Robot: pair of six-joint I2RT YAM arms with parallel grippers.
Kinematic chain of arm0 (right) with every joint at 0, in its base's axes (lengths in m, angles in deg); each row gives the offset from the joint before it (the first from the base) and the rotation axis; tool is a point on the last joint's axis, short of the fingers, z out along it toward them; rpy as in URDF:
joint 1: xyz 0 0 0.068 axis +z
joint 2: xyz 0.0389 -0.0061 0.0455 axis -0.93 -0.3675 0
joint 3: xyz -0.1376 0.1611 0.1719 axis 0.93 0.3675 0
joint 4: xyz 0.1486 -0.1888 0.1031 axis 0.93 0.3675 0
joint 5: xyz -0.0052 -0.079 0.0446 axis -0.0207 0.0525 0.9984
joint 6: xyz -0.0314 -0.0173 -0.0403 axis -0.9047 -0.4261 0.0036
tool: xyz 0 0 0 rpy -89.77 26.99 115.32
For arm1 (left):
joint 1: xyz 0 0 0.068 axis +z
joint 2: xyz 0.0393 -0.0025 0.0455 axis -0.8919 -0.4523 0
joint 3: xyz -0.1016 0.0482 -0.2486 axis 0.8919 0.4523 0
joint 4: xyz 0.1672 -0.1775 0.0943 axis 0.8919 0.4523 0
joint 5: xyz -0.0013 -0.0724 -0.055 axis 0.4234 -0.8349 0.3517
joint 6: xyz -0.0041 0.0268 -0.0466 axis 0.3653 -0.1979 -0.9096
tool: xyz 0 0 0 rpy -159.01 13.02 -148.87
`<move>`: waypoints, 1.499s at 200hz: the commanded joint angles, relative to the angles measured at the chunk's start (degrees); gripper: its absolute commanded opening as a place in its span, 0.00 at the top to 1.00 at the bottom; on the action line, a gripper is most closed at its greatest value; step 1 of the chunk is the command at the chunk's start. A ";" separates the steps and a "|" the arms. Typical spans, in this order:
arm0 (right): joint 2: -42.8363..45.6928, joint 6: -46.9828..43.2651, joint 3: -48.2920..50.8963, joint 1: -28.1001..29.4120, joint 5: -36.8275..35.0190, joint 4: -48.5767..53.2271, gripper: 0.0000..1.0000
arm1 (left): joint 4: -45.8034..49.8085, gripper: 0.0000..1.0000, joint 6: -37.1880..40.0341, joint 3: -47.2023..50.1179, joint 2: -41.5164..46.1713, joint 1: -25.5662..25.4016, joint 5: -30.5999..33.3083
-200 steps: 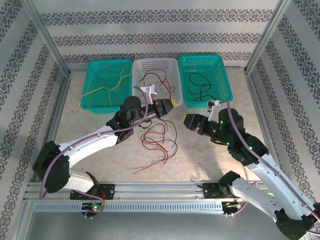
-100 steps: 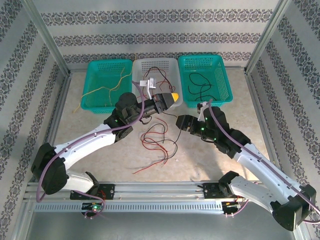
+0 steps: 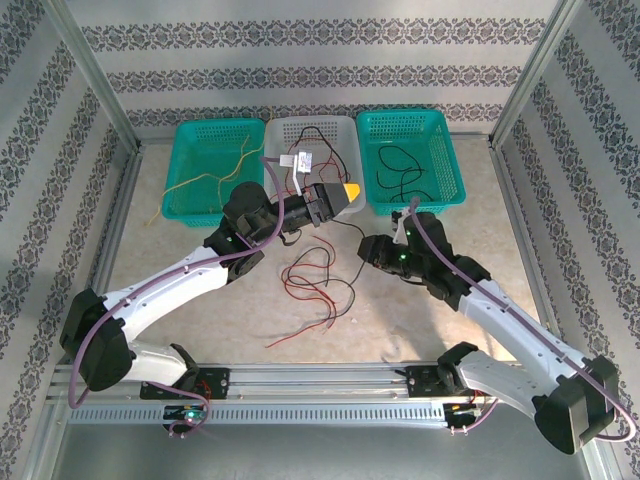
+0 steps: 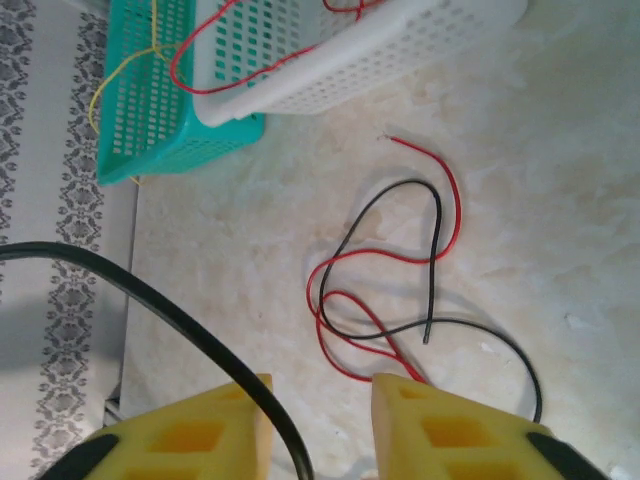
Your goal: Untangle the cables
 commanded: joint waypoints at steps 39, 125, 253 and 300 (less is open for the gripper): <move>2.42 1.08 1.85 -2.93 3.73 -3.26 1.00 | -3.71 1.00 1.46 -1.64 2.13 -0.34 -1.76; 10.79 -3.89 -9.64 -7.36 2.37 6.51 1.00 | 30.11 1.00 17.53 -2.49 6.81 1.19 12.97; -4.76 -12.31 -48.55 -10.42 1.85 16.67 1.00 | 30.68 0.34 16.73 3.32 7.92 1.20 11.38; -12.48 -12.53 -58.10 -17.50 0.83 18.39 1.00 | 35.05 0.00 19.83 5.24 12.38 1.26 19.32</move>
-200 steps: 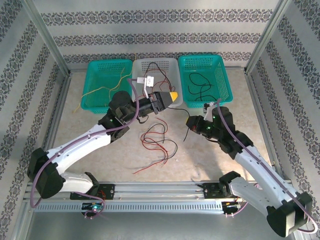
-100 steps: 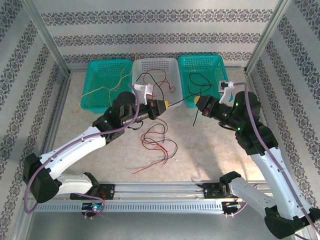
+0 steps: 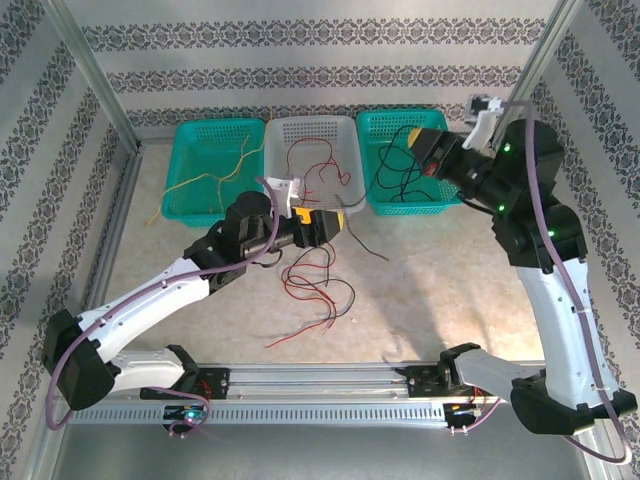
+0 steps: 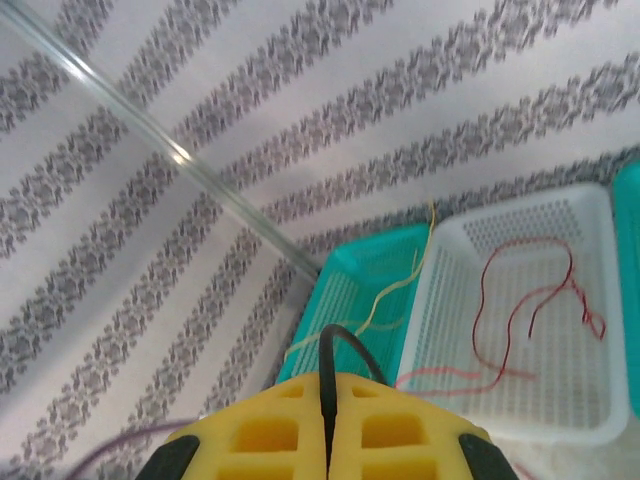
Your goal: Untangle the cables
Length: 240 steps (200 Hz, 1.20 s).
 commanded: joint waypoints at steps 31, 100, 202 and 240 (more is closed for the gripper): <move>-9.38 -0.98 -10.95 -8.83 -1.86 0.78 1.00 | 4.05 0.00 3.02 3.81 7.69 0.80 10.40; -29.16 -2.70 -32.39 -16.45 -2.84 6.82 1.00 | 5.07 0.11 2.75 7.56 11.47 1.77 8.75; -49.72 -4.46 -39.14 -17.24 -4.59 14.03 0.83 | 8.86 0.14 2.39 7.43 9.79 2.34 7.95; -48.66 -4.51 -32.89 -16.70 -4.32 13.66 0.62 | 11.35 0.11 2.13 5.92 7.90 2.38 7.39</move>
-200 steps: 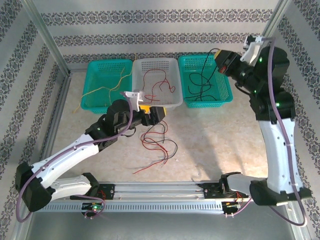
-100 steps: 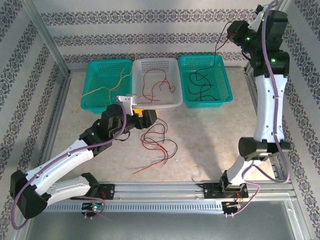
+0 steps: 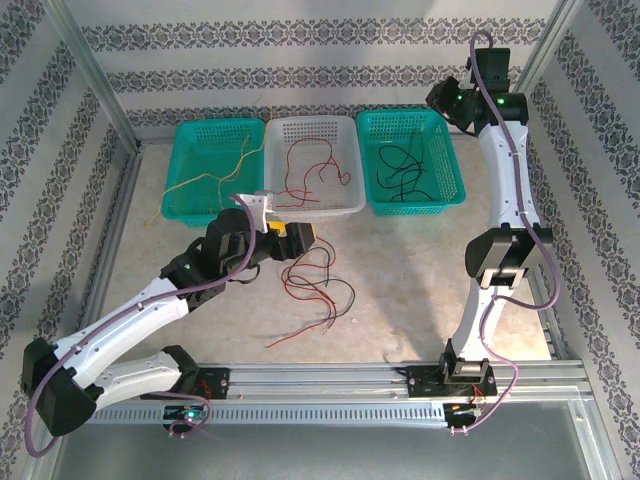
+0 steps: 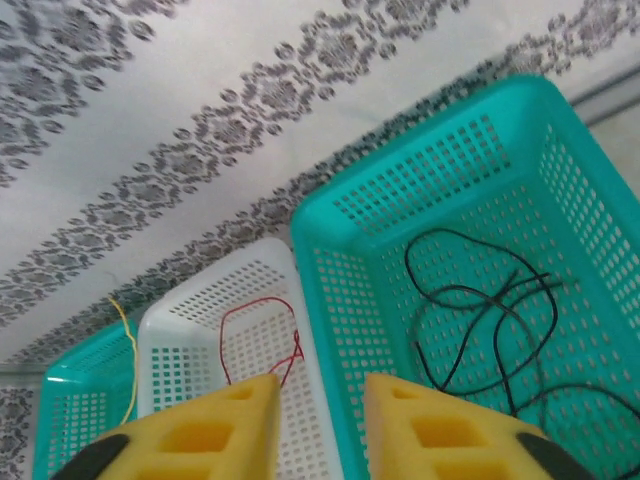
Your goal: Untangle the cables
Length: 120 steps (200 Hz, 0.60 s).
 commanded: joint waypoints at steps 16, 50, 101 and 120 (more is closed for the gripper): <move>3.35 -0.66 5.44 0.78 0.62 -0.14 0.53 | 4.73 0.12 0.41 -2.71 -2.60 0.88 -1.51; 11.40 -1.32 16.36 1.95 0.03 -2.07 0.50 | 5.54 0.12 0.04 -3.55 -3.98 0.88 -1.97; 32.29 -3.34 43.66 10.06 -4.57 -8.76 0.47 | 7.55 0.15 -0.05 -2.74 -5.44 0.88 -2.78; 40.62 -3.05 55.04 17.11 -8.22 -11.98 0.47 | 8.51 0.17 0.21 -2.09 -6.05 0.88 -3.22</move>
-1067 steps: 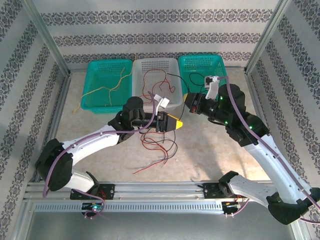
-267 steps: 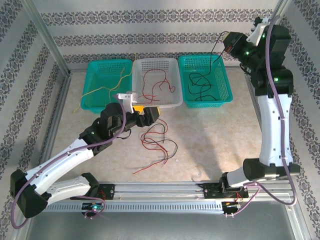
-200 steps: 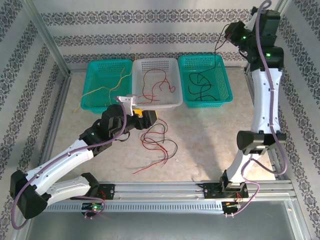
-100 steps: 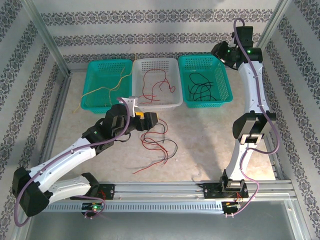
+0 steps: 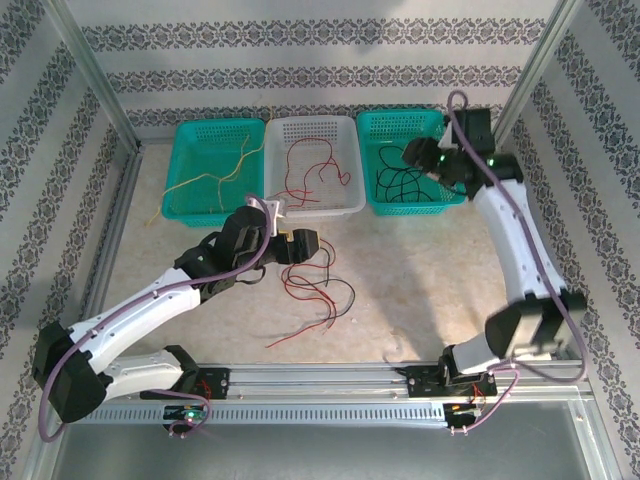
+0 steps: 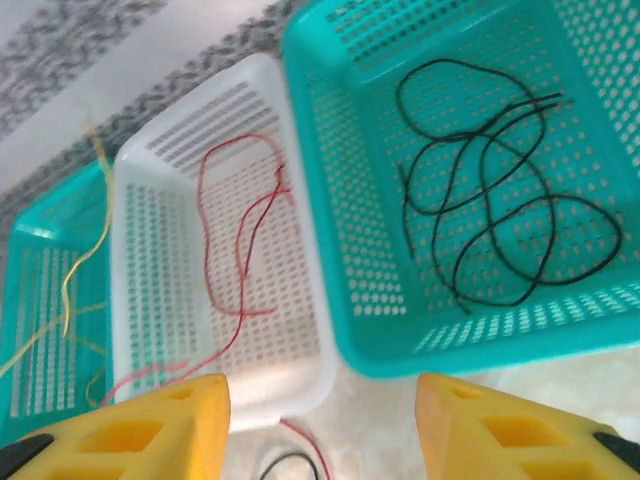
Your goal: Untangle the cables
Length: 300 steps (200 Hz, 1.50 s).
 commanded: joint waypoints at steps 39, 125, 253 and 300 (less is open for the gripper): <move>19.06 6.38 34.06 25.80 -12.44 -13.62 0.43 | 5.26 0.22 1.14 -0.24 -1.98 0.90 -2.29; 7.92 17.40 45.76 37.68 -13.51 -18.37 0.49 | 7.35 0.35 -0.87 3.15 -4.61 1.01 -2.15; -9.08 9.36 32.97 36.99 -15.41 -20.68 0.61 | 10.20 0.46 -2.58 6.56 -3.81 1.33 0.82; -9.18 9.01 33.73 36.93 -16.11 -18.56 0.61 | 10.86 0.54 -5.07 8.77 -2.54 3.28 2.59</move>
